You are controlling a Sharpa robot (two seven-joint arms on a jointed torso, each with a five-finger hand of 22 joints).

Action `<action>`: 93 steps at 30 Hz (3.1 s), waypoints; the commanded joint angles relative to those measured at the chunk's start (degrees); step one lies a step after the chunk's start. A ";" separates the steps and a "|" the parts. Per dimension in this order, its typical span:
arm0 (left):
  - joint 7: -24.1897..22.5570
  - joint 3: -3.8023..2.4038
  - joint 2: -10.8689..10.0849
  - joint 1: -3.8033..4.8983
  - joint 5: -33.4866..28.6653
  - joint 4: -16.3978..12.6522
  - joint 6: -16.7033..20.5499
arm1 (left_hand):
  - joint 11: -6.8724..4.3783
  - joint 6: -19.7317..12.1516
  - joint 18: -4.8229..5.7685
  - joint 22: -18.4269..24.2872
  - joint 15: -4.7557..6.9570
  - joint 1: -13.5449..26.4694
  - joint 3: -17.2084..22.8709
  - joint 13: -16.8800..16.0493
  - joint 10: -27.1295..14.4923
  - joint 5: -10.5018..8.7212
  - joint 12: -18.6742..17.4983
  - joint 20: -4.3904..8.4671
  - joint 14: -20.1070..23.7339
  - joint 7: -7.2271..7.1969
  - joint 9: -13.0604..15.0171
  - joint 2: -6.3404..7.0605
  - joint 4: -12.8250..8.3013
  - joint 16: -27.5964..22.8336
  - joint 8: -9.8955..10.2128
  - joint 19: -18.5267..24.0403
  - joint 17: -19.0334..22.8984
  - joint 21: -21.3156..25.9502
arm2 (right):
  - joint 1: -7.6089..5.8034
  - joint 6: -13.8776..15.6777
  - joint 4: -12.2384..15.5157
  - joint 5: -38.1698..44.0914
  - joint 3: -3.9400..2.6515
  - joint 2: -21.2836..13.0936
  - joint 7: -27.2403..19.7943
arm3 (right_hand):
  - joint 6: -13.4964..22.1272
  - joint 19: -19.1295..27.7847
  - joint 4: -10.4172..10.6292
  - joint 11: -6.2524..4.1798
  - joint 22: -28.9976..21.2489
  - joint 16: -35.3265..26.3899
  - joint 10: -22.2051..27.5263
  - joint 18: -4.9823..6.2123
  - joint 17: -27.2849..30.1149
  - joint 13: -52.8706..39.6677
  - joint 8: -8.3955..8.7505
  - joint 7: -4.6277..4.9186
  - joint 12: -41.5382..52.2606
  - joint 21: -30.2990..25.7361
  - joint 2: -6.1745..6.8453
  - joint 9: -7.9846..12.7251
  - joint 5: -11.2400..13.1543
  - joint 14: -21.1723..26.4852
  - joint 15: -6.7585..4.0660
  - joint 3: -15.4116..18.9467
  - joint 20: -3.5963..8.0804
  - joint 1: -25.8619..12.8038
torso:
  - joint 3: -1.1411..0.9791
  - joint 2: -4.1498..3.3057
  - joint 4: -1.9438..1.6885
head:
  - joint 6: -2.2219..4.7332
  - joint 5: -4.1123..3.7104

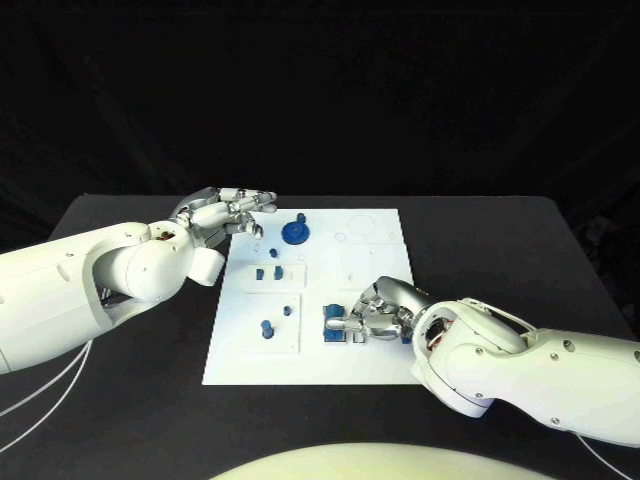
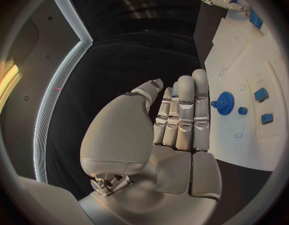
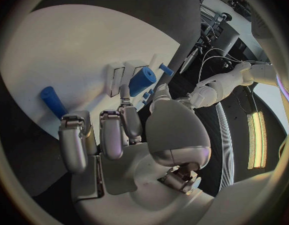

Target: Assemble the parts on the task board

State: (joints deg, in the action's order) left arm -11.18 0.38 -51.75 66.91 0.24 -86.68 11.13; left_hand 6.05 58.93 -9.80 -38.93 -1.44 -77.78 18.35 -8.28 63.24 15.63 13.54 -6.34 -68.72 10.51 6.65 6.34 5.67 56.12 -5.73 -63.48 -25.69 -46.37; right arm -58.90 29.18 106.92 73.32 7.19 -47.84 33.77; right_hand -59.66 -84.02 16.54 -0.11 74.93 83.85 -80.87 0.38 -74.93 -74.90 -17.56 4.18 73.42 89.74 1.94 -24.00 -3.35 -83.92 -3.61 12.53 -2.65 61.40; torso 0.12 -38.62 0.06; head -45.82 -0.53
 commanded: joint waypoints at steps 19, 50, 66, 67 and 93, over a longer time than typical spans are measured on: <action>0.04 -0.03 -0.06 0.03 0.52 -0.16 -0.79 | 0.04 -0.38 -0.77 0.07 -0.10 -0.01 -0.06 -0.06 -0.34 0.19 0.24 -0.31 0.47 -0.19 -0.10 -0.40 0.35 -0.13 -0.36 -0.11 0.11 0.30 | 0.11 0.58 1.38 5.19 -0.01 -0.72 -2.30 | -1.86 -5.98 -5.67 -1.16 15.07 0.81 -1.88 -0.38 -5.83 -4.37 -2.85 -1.36 2.89 0.26 -3.02 -2.03 -8.68 -4.35 -1.20 -3.75 1.03 12.97 | -0.01 -0.03 -0.08 | 0.26 0.00; 0.21 -0.03 -0.34 0.03 0.52 -0.23 -0.81 | 0.03 -0.38 -0.77 0.08 -0.09 -0.06 -0.03 -0.06 -0.35 0.20 0.26 -0.31 0.48 -0.19 -0.10 -0.48 0.36 -0.12 -0.38 -0.11 0.12 0.32 | 0.27 -3.00 0.21 9.61 0.00 -0.88 -0.49 | -2.06 -5.98 -8.51 -1.77 15.07 0.94 -2.62 -0.38 -6.05 -5.34 -4.06 -2.04 3.80 0.26 -2.94 -2.90 -7.80 -4.37 -1.70 -4.93 1.52 17.13 | -0.06 0.02 0.06 | -0.03 0.05; 0.15 -0.02 -0.48 0.03 0.52 -0.28 -0.74 | 0.03 -0.38 -0.77 0.08 -0.09 -0.06 -0.03 -0.06 -0.35 0.20 0.26 -0.31 0.48 -0.19 -0.10 -0.48 0.36 -0.12 -0.38 -0.11 0.12 0.32 | 0.18 -0.19 2.72 9.11 -0.01 -4.57 -2.87 | -0.95 -5.98 -7.80 -1.47 15.07 0.72 -2.10 -0.38 -5.70 -4.63 -3.45 -1.57 2.73 0.26 -3.10 -2.65 -7.97 -4.29 -1.56 -4.67 1.50 16.13 | 0.00 0.04 0.08 | 0.04 -0.08; 0.13 -0.02 -0.51 0.03 0.52 -0.31 -0.72 | 0.03 -0.38 -0.77 0.08 -0.09 -0.06 -0.03 -0.06 -0.35 0.20 0.26 -0.31 0.48 -0.19 -0.10 -0.48 0.36 -0.12 -0.38 -0.11 0.12 0.32 | 0.05 0.04 3.06 8.97 -0.02 -5.45 -3.49 | -0.33 -5.98 -7.71 -1.29 15.07 0.68 -2.00 -0.38 -5.64 -4.51 -2.97 -1.33 2.53 0.26 -3.23 -2.42 -8.15 -4.27 -1.43 -4.73 1.44 16.11 | 0.03 0.03 0.07 | 0.08 -0.24; -0.58 0.00 -1.26 0.02 0.52 -1.17 -0.71 | 0.04 -0.44 -0.78 0.12 -0.09 -0.18 -0.05 -0.08 -0.44 0.19 0.34 -0.31 0.49 -0.18 -0.10 -0.52 0.36 -0.11 -0.42 -0.14 0.15 0.37 | 1.42 -1.34 3.29 14.45 0.10 -14.97 -1.81 | -0.39 -5.98 -6.39 -0.30 15.07 0.65 -1.86 -0.38 -5.68 -4.23 0.59 -0.25 1.74 0.26 -3.92 -0.21 -8.63 -4.27 -0.51 -4.75 0.52 15.25 | 0.15 0.10 0.63 | 0.01 -1.48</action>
State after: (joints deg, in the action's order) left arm -10.98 0.40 -53.07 66.91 0.57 -87.73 11.15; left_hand 6.05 58.74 -9.79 -38.86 -1.44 -77.78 18.35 -8.28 63.24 15.63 13.54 -6.34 -68.72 10.30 6.63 6.34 5.67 56.12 -5.95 -63.48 -25.60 -46.37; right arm -57.58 28.59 110.36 86.34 7.30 -62.96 30.61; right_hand -59.67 -84.02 9.89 -0.60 74.93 84.47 -82.61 0.38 -74.95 -84.16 -17.27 3.79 75.43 89.74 -1.99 -24.29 -11.65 -83.92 -4.39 7.89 -1.86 77.19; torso 0.23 -38.45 0.86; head -45.76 -1.94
